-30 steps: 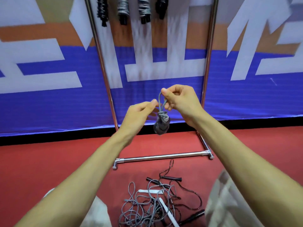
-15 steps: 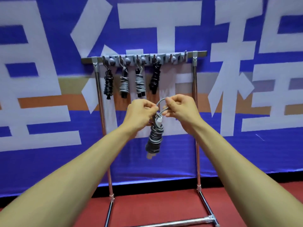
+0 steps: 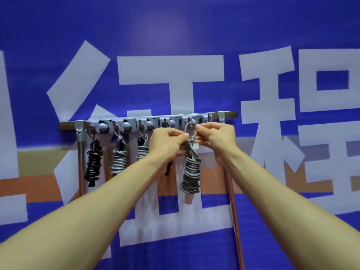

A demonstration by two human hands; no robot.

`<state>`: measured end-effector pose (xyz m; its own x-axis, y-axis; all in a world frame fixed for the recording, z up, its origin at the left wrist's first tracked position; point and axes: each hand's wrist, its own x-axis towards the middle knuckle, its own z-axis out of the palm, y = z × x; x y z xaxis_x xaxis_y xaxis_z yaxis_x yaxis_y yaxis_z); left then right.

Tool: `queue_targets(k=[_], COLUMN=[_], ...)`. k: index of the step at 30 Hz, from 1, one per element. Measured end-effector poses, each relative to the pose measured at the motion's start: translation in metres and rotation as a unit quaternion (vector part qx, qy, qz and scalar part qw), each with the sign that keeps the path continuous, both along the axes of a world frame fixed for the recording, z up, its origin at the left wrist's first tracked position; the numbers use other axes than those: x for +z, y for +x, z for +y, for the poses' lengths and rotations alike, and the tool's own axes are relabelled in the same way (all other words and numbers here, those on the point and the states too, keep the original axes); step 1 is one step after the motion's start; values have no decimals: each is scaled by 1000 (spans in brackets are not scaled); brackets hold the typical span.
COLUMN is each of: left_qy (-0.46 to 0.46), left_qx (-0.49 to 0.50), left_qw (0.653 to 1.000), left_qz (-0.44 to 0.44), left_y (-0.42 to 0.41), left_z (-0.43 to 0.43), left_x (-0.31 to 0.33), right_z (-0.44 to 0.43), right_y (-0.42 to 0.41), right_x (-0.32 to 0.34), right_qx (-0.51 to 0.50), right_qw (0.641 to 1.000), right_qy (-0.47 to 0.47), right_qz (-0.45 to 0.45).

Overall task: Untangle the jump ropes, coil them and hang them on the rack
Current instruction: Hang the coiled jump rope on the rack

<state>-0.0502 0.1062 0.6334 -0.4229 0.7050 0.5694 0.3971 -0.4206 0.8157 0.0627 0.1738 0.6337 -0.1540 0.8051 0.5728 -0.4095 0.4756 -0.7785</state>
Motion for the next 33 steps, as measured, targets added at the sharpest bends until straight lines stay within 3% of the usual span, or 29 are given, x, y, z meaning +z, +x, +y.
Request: queue_targets(k=[8, 16, 21, 25, 29, 33], left_qy=[22, -15, -37, -72, -99, -152], left_qx=[39, 88, 52, 23, 21, 15], left_qw=[999, 996, 998, 993, 989, 986], left_qz=[-25, 2, 29, 87, 107, 69], left_y=[-19, -33, -41, -40, -37, -34], left_z=[72, 108, 107, 89, 51, -6], left_x=[32, 33, 13, -8, -45, -123], right_z=[70, 115, 112, 89, 51, 15], right_y=[-29, -52, -54, -42, -30, -19], right_x=[47, 41, 25, 2, -36, -101], right_qx=[-73, -141, -144, -217, -212, -162], right_qw=[996, 986, 984, 959, 940, 940], right_qy=[-11, -25, 3, 64, 108, 47], right_qz=[-39, -88, -105, -171, -244, -295])
